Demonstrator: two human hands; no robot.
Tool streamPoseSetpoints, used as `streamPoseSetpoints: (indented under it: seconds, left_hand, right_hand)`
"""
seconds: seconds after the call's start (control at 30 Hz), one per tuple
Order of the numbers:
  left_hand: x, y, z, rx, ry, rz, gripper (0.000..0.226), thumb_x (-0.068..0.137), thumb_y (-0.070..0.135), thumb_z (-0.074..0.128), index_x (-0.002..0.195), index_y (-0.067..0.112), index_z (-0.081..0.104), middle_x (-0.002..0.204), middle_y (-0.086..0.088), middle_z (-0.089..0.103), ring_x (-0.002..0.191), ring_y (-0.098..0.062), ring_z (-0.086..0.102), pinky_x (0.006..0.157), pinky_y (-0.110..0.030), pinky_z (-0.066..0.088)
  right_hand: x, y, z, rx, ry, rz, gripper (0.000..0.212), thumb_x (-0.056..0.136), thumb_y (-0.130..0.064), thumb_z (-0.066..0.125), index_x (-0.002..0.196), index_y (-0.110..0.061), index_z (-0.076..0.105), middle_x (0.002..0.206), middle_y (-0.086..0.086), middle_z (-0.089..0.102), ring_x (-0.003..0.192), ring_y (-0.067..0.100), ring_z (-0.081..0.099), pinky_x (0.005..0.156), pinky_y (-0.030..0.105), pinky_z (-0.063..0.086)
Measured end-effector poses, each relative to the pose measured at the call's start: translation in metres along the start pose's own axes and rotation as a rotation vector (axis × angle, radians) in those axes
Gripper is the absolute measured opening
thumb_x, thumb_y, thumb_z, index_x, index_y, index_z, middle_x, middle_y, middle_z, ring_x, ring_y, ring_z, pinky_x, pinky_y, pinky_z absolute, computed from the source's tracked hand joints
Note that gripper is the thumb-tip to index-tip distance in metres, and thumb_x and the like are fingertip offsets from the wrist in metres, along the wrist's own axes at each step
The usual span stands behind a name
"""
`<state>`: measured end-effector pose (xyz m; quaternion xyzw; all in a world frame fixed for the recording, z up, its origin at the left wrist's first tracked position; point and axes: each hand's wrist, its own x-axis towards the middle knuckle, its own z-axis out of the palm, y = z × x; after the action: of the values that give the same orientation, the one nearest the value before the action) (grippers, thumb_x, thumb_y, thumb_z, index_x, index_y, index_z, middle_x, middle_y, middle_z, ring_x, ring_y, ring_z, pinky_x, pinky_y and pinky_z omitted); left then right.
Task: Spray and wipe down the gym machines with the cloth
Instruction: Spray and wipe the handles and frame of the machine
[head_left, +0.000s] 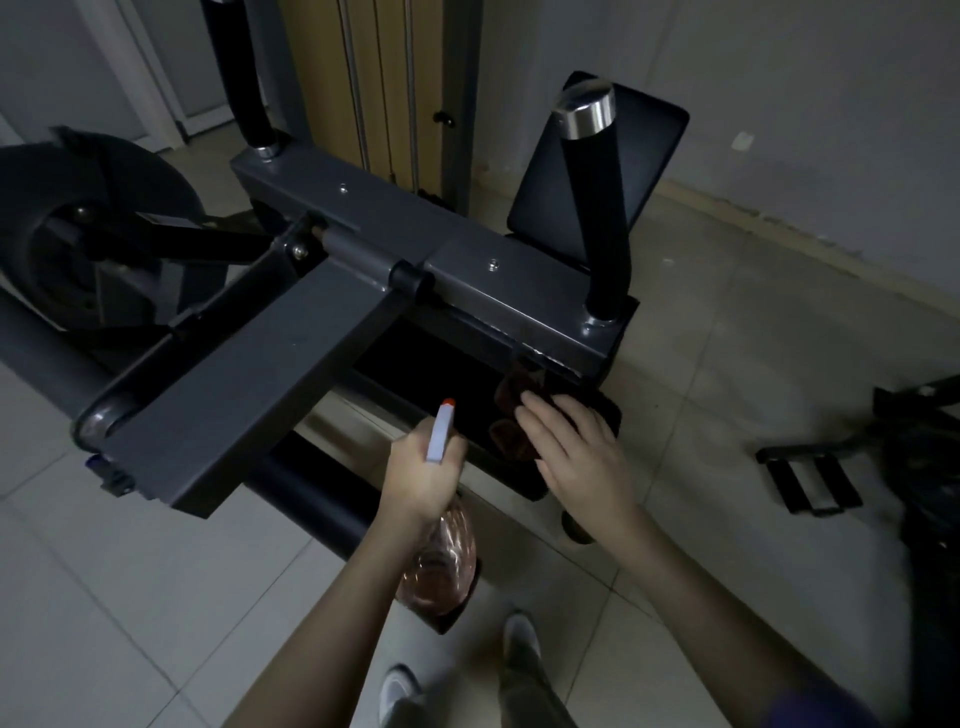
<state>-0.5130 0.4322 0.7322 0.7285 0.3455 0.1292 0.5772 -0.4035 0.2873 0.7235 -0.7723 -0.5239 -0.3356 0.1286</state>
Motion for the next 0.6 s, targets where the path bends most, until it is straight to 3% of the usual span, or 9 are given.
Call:
streamPoseSetpoints:
  seconds: [0.1, 0.2, 0.33, 0.47, 0.6]
  left_hand:
    - [0.000, -0.002, -0.006, -0.009, 0.005, -0.029, 0.020, 0.090, 0.012, 0.055, 0.072, 0.003, 0.053, 0.063, -0.010, 0.054, 0.051, -0.014, 0.047, 0.045, -0.022, 0.038]
    - [0.000, -0.006, -0.011, -0.032, 0.029, -0.064, 0.020, 0.091, 0.013, 0.056, 0.074, 0.003, 0.054, 0.063, -0.010, 0.054, 0.051, -0.016, 0.047, 0.046, -0.024, 0.039]
    - [0.005, -0.010, -0.014, -0.047, 0.061, -0.080, 0.017, 0.092, 0.016, 0.056, 0.085, 0.001, 0.060, 0.077, -0.024, 0.064, 0.058, -0.030, 0.055, 0.052, -0.034, 0.046]
    - [0.008, -0.011, -0.015, -0.020, 0.109, -0.076, 0.014, 0.089, 0.014, 0.056, 0.081, 0.004, 0.060, 0.073, -0.021, 0.064, 0.058, -0.032, 0.058, 0.053, -0.044, 0.050]
    - [0.010, -0.009, -0.020, 0.028, 0.141, -0.052, 0.016, 0.090, 0.014, 0.055, 0.081, 0.000, 0.059, 0.074, -0.018, 0.063, 0.067, -0.035, 0.060, 0.061, -0.049, 0.050]
  right_hand:
    - [0.019, 0.024, 0.016, -0.167, -0.098, -0.221, 0.040, 0.085, 0.002, 0.052, 0.124, -0.007, 0.057, 0.133, 0.009, 0.055, 0.124, 0.027, 0.048, 0.106, 0.040, 0.034]
    - [0.027, 0.043, 0.034, -0.414, -0.316, -0.333, 0.056, 0.082, 0.000, 0.057, 0.136, 0.000, 0.042, 0.147, 0.017, 0.036, 0.137, 0.031, 0.032, 0.115, 0.044, 0.013]
    - [0.029, 0.040, 0.047, -0.500, -0.322, -0.349, 0.051, 0.092, -0.003, 0.047, 0.140, 0.004, 0.034, 0.149, 0.021, 0.030, 0.139, 0.031, 0.028, 0.116, 0.045, 0.013]
    - [0.046, 0.024, 0.058, -0.596, -0.404, -0.364, 0.068, 0.089, -0.017, 0.053, 0.143, 0.007, 0.019, 0.152, 0.022, 0.020, 0.143, 0.033, 0.017, 0.116, 0.048, 0.008]
    - [0.081, -0.004, 0.079, -0.671, -0.448, -0.459, 0.067, 0.094, -0.021, 0.047, 0.143, 0.007, 0.013, 0.154, 0.022, 0.013, 0.143, 0.035, 0.008, 0.113, 0.050, 0.003]
